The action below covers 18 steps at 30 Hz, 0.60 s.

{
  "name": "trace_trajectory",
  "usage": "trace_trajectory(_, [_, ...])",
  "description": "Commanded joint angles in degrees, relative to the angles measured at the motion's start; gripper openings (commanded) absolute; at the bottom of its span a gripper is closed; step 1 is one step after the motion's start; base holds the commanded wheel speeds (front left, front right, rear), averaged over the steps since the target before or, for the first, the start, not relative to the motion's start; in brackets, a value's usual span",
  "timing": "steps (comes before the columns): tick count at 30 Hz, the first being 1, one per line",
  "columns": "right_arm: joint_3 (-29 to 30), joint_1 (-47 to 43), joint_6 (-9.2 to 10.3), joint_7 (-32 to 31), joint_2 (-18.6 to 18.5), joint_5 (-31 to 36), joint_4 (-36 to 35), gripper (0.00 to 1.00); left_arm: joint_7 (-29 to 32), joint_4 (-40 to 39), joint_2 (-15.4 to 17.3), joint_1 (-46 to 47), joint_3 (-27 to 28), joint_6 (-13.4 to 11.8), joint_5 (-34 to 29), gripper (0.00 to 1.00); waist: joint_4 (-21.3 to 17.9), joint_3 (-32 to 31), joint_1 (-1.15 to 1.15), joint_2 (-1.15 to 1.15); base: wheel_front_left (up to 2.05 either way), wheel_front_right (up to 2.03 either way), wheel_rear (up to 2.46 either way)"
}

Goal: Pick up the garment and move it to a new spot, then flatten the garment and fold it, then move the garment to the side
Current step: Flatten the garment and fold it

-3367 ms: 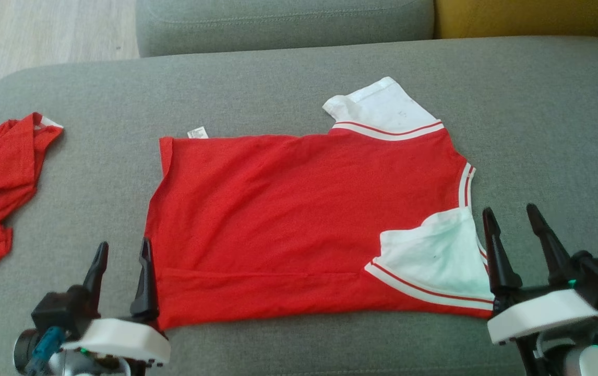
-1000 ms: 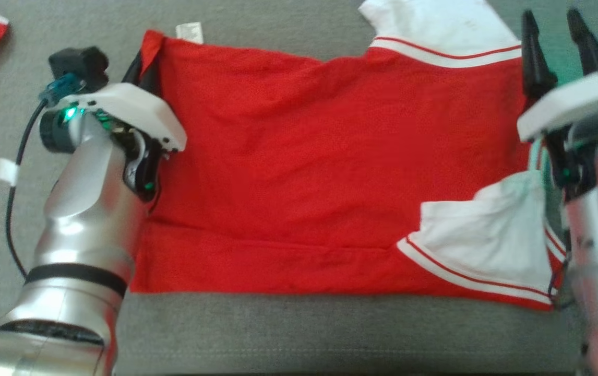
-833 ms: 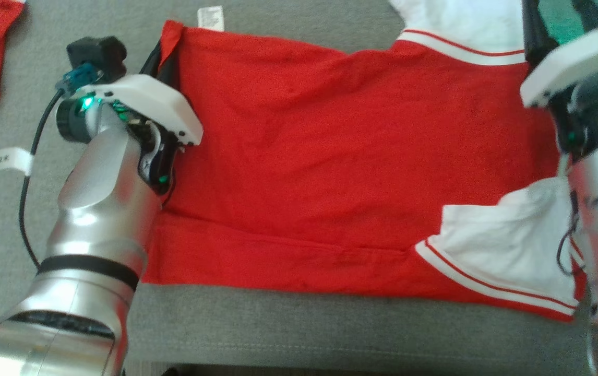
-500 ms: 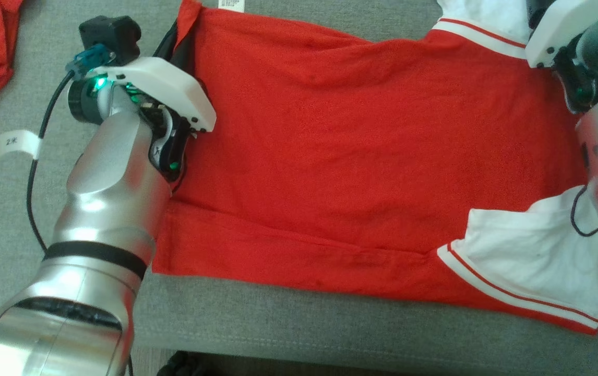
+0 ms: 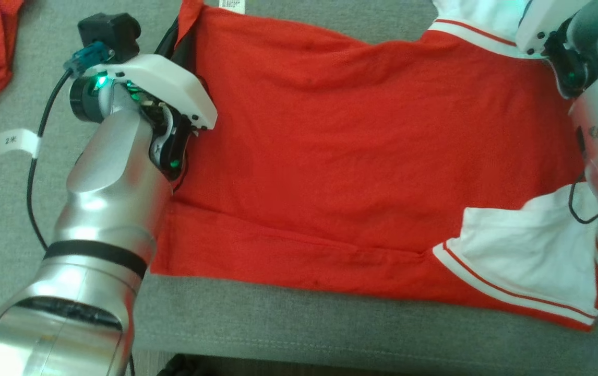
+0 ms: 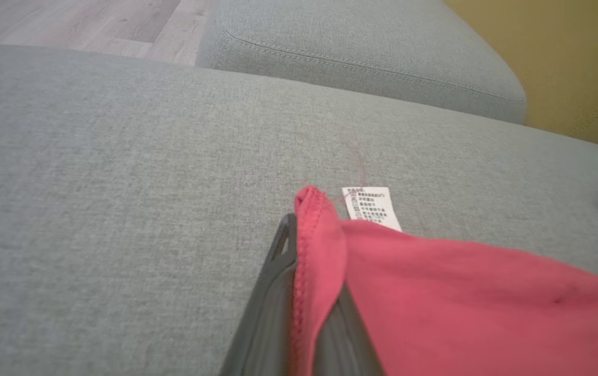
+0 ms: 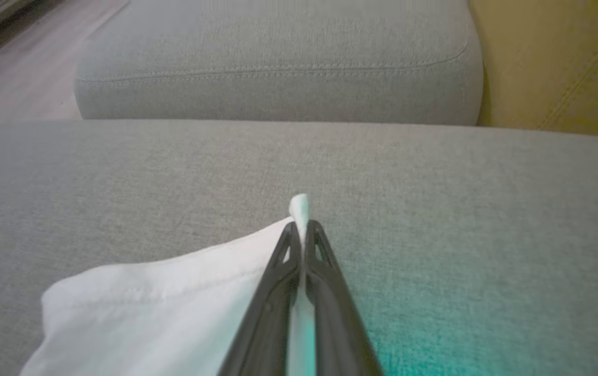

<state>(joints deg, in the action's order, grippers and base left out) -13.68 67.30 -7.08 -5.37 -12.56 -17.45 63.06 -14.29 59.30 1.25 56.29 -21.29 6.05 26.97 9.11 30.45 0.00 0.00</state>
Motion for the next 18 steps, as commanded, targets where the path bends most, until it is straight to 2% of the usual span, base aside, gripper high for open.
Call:
trace_trajectory(1, [-1.28,-0.57,-0.41,1.9,0.79,-1.42,-2.54,0.0,-0.7,-2.09,1.87,-0.3,1.85,-0.38,0.39,0.0,-0.55,-0.75,0.0,0.0,0.0,0.0,0.0])
trace_trajectory(4, [-2.96,-2.37,-0.41,4.33,0.31,-4.82,-5.01,0.0,-0.7,-3.12,3.3,-1.73,2.07,-1.39,-0.86,0.0,-1.39,-2.16,0.0,0.0,0.0,0.0,0.0])
trace_trajectory(9, [-5.23,-7.07,-0.41,6.63,-1.65,-11.03,-11.15,0.0,-0.7,-5.03,4.48,-5.15,4.04,-1.33,0.05,0.0,-2.95,-4.48,0.0,0.0,0.0,0.0,0.0])
trace_trajectory(18, [-6.57,-21.99,-0.41,8.69,-6.28,-17.61,-27.23,0.0,-0.71,-11.5,6.58,-13.3,7.38,-0.66,3.15,0.0,-5.02,-9.46,0.0,0.0,0.0,0.0,0.0])
